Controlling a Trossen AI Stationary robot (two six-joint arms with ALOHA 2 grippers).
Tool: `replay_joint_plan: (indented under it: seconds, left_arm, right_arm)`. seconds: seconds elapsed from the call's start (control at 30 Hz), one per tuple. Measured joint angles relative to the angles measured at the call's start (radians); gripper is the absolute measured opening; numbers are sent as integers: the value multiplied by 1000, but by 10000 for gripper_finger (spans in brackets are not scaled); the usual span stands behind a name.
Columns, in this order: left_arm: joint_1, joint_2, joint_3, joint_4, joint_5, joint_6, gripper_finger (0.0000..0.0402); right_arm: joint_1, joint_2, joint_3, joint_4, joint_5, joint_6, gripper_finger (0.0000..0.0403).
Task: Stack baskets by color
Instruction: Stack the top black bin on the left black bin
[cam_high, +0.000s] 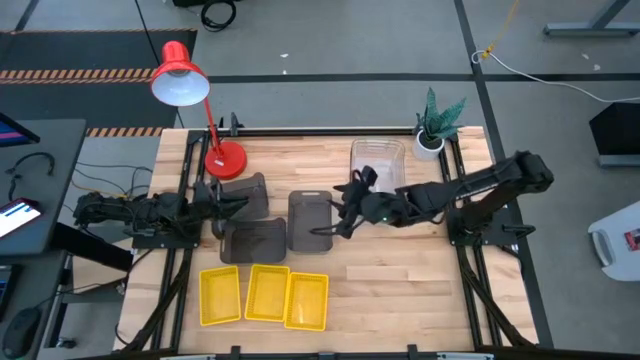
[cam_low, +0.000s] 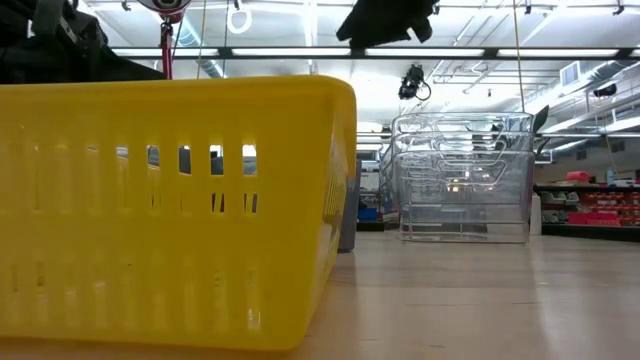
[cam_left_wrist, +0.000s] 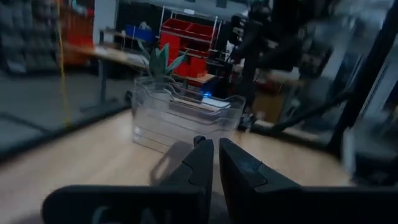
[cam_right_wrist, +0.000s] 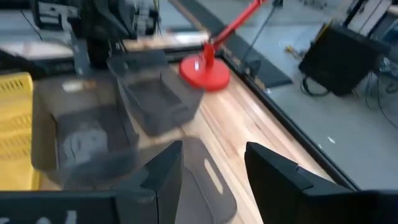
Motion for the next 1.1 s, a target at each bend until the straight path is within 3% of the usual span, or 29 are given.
replay_joint_plan:
  seconds: [0.13,0.27,0.47,0.63,0.87,1.1]
  left_arm:
    - [0,0,0,1,-7,-219,38]
    - [1,0,0,4,-16,-334,33]
    - [1,0,0,16,-15,-364,26]
    - [1,10,40,11,131,-355,22]
    - [-2,117,202,-262,222,-357,29]
    - [-2,264,264,-376,310,-361,63]
  right_arm:
    - [30,-29,-78,139,0,-9,177]
    - [68,-34,-126,205,7,-27,177]
    - [88,-39,-126,250,35,-76,177]
    - [91,-39,-126,258,35,-91,177]
    - [90,-39,-126,259,35,-109,177]
    - [90,-39,-126,258,35,-115,177]
